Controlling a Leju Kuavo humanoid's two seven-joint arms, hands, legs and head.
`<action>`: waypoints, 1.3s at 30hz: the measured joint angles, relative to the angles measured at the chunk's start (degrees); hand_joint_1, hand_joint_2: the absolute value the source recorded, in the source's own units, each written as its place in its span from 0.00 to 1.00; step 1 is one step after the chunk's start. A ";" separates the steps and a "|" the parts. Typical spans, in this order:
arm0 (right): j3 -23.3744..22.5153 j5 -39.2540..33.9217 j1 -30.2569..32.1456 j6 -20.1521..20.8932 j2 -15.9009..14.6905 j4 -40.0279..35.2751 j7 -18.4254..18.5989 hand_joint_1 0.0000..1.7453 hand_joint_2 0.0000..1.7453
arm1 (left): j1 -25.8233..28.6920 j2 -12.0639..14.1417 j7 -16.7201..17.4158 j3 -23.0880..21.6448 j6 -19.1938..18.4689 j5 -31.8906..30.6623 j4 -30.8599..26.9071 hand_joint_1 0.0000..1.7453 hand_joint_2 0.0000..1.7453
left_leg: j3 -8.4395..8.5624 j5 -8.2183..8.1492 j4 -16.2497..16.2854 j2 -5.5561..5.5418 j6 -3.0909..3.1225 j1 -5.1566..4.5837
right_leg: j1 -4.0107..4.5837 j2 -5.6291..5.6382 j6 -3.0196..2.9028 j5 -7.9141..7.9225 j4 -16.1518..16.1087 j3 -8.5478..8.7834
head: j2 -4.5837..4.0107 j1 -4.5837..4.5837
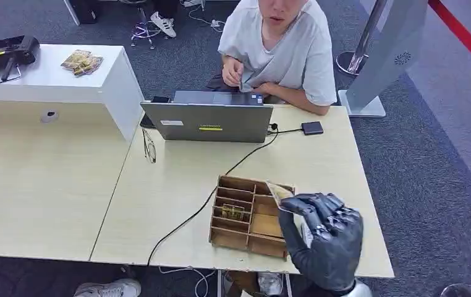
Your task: Pass the card to the sensor for recognition and then transmit it.
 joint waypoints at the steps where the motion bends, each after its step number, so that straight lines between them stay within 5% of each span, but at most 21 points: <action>1: -2.37 -1.97 0.67 0.00 2.12 -3.84 -5.67 1.00 1.00 | 0.01 0.00 0.00 0.00 0.00 0.04 0.00 0.00 0.00 | 0.05 0.00 -0.03 0.00 0.00 0.03 | 0.03 -0.01 -0.01 -0.01 -0.02 0.11 | 0.02 -0.06; 5: -14.03 -10.90 3.40 0.02 9.76 -11.43 -21.24 1.00 1.00 | 0.00 -0.02 0.04 0.00 0.00 0.00 0.02 0.00 0.00 | 0.08 -0.01 -0.03 0.07 -0.01 0.02 | 0.02 0.04 -0.01 0.00 -0.01 0.09 | 0.00 -0.04; 11: -15.96 -11.72 3.87 0.02 11.35 -12.80 -22.87 1.00 1.00 | -0.01 -0.02 0.07 0.00 0.00 0.00 0.02 0.00 0.00 | 0.09 0.00 -0.03 0.09 -0.01 0.02 | 0.02 0.05 0.00 0.01 -0.01 0.09 | 0.00 0.02; 14: -21.61 -10.99 4.43 0.02 15.89 -17.95 -24.94 1.00 1.00 | -0.02 -0.02 0.09 -0.02 0.17 -0.02 0.02 0.00 0.00 | 0.10 0.06 -0.02 0.08 -0.03 0.02 | 0.02 0.05 0.01 0.07 -0.01 0.13 | 0.00 -0.02; 34: -20.21 -12.24 6.75 0.09 17.33 -15.39 -24.94 1.00 1.00 | -0.01 0.00 0.09 -0.26 0.52 0.79 0.04 0.00 0.00 | 0.07 0.09 -0.03 0.07 -0.07 0.03 | 0.02 0.05 -0.01 0.08 0.00 0.13 | 0.00 0.00; 36: -19.25 -12.28 6.63 0.11 17.31 -13.86 -22.79 1.00 1.00 | -0.04 0.02 0.09 -0.37 0.61 0.85 0.04 0.00 0.00 | 0.05 0.09 -0.04 0.07 -0.07 0.03 | 0.02 0.05 -0.01 0.08 0.01 0.12 | 0.00 0.02; 39: -15.18 -10.42 4.53 0.13 16.56 -10.87 -14.87 1.00 1.00 | -0.13 0.02 0.20 -0.92 0.68 0.96 0.04 0.00 0.00 | 0.07 0.10 -0.05 0.13 -0.09 0.03 | 0.02 0.10 -0.02 0.09 0.02 0.12 | 0.00 0.00</action>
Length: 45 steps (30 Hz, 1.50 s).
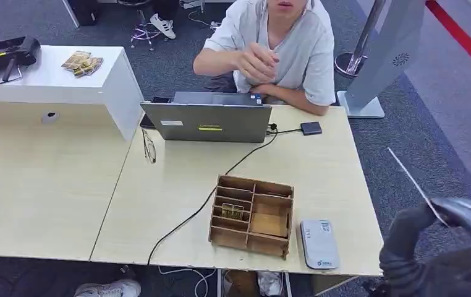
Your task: Pass the card to the sensor for recognition and then transmit it.
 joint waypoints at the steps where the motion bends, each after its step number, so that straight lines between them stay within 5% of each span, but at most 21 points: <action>1: 1.62 0.83 -1.49 0.00 -0.88 2.01 4.09 1.00 1.00 | -0.06 -0.02 0.06 -0.27 -0.11 -0.09 0.00 0.00 0.00 | 0.00 0.01 0.00 0.00 -0.01 0.00 | 0.00 0.01 -0.04 0.03 0.00 -0.01 | 0.00 0.02; 6: 7.41 2.66 -7.03 0.02 -4.26 8.92 14.33 1.00 1.00 | -0.31 -0.11 0.94 -1.16 -0.33 -0.79 0.00 0.00 0.00 | 0.03 0.10 0.01 -0.03 0.01 -0.01 | 0.00 -0.02 -0.07 0.10 0.00 -0.03 | 0.00 0.02; 13: 12.56 3.25 -14.95 0.61 -7.52 17.27 21.80 1.00 1.00 | -0.81 -0.28 1.88 -2.74 -0.72 -2.03 0.00 0.00 0.00 | 0.02 0.14 0.01 -0.03 0.05 0.00 | 0.01 -0.02 -0.09 0.14 0.00 -0.04 | 0.00 0.02; 30: 12.80 2.38 -23.58 1.97 -10.14 34.42 25.27 1.00 1.00 | -1.01 -0.39 2.78 -4.90 -0.96 -3.26 0.00 0.00 0.00 | 0.00 0.17 0.01 -0.09 0.01 -0.01 | 0.01 -0.06 -0.09 0.14 0.00 -0.05 | 0.00 0.02; 31: 12.78 2.38 -23.73 2.03 -10.18 35.19 25.34 0.85 1.00 | -1.01 -0.39 2.78 -4.92 -0.96 -3.23 0.00 0.00 0.00 | 0.00 0.18 0.02 -0.09 0.00 -0.01 | 0.01 -0.05 -0.09 0.15 0.00 -0.05 | 0.00 0.00; 32: 12.74 2.38 -23.82 2.05 -10.23 35.69 25.34 0.85 1.00 | -1.01 -0.39 2.78 -4.94 -0.96 -3.23 0.00 0.00 0.00 | 0.00 0.18 0.02 -0.09 0.00 -0.01 | 0.01 -0.06 -0.09 0.14 0.00 -0.05 | 0.00 0.02; 33: 12.71 2.38 -23.89 2.23 -10.25 36.08 25.38 0.00 1.00 | -1.01 -0.39 2.77 -4.94 -0.94 -3.19 0.00 0.00 0.00 | 0.00 0.18 0.02 -0.10 0.00 -0.01 | 0.01 -0.06 -0.09 0.14 0.00 -0.05 | 0.00 0.02; 35: 12.71 2.49 -23.93 2.65 -10.36 36.58 25.58 0.00 1.00 | -1.01 -0.37 2.75 -4.96 -0.94 -3.10 0.00 0.00 0.00 | -0.01 0.18 0.01 -0.10 0.00 -0.01 | 0.01 -0.06 -0.09 0.14 0.00 -0.05 | 0.00 0.02; 36: 12.69 2.70 -23.94 2.86 -10.40 36.76 25.62 0.00 0.00 | -1.01 -0.37 2.75 -5.03 -0.94 -3.06 0.00 0.00 0.00 | -0.01 0.18 0.01 -0.09 0.00 -0.01 | 0.01 -0.05 -0.09 0.14 0.00 -0.06 | 0.00 0.02; 45: 12.76 3.91 -23.39 2.08 -10.66 34.90 25.45 0.00 0.00 | -0.87 -0.35 1.92 -5.09 -0.50 -2.40 0.00 0.00 0.00 | -0.03 0.18 0.01 -0.08 0.00 -0.01 | 0.01 -0.04 -0.09 0.14 0.00 -0.11 | 0.00 0.00</action>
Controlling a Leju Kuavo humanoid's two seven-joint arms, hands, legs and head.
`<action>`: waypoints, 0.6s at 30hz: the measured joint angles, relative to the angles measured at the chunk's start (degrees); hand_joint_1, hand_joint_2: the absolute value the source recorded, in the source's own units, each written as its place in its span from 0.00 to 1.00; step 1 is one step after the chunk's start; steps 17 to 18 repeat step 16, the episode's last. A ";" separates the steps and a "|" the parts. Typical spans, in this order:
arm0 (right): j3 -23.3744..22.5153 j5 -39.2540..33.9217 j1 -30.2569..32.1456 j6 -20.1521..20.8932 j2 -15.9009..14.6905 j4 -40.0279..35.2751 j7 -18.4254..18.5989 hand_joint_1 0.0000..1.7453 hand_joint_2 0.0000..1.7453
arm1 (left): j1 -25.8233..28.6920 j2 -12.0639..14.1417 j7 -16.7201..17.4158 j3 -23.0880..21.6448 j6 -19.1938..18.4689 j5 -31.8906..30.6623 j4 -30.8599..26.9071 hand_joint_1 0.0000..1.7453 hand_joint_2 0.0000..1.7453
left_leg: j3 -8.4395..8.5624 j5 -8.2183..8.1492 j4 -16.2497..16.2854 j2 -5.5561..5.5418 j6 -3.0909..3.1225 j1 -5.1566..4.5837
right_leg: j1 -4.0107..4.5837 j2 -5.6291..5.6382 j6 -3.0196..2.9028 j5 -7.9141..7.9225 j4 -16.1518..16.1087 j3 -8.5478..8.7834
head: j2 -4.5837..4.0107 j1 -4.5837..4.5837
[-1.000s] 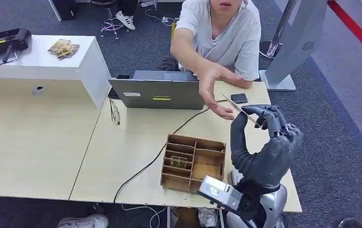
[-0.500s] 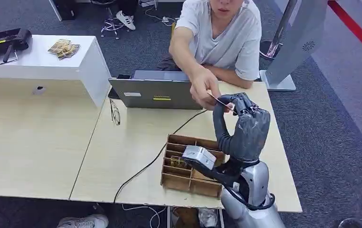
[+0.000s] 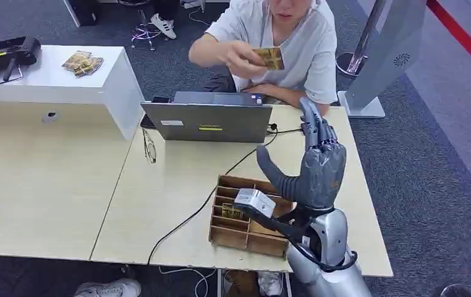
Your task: Pass the card to the sensor for recognition and then transmit it.
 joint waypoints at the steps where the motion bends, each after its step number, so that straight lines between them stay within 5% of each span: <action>1: 0.09 0.15 0.23 -0.22 -0.04 -0.72 -0.13 0.00 0.00 | 0.00 0.00 -0.02 0.00 0.04 0.19 0.00 0.00 0.00 | 0.00 0.00 0.00 0.00 0.00 0.00 | 0.00 0.00 0.00 0.00 0.00 0.00 | 0.00 0.00; 8: 1.40 0.06 2.77 -1.29 -0.37 -5.66 -1.14 0.00 0.00 | 0.12 0.11 -0.48 0.00 0.55 1.36 0.00 0.00 0.00 | 0.00 0.00 0.00 0.01 0.00 0.00 | 0.00 0.00 0.00 0.00 0.00 0.00 | 0.00 0.00; 18: 4.76 -14.89 6.60 1.41 -1.92 -12.03 -6.37 0.00 0.00 | 0.33 0.26 -2.05 0.02 1.40 3.49 0.00 0.00 0.00 | -0.03 0.00 -0.01 0.00 0.00 0.00 | 0.00 0.00 0.00 -0.01 0.00 -0.01 | 0.00 0.00</action>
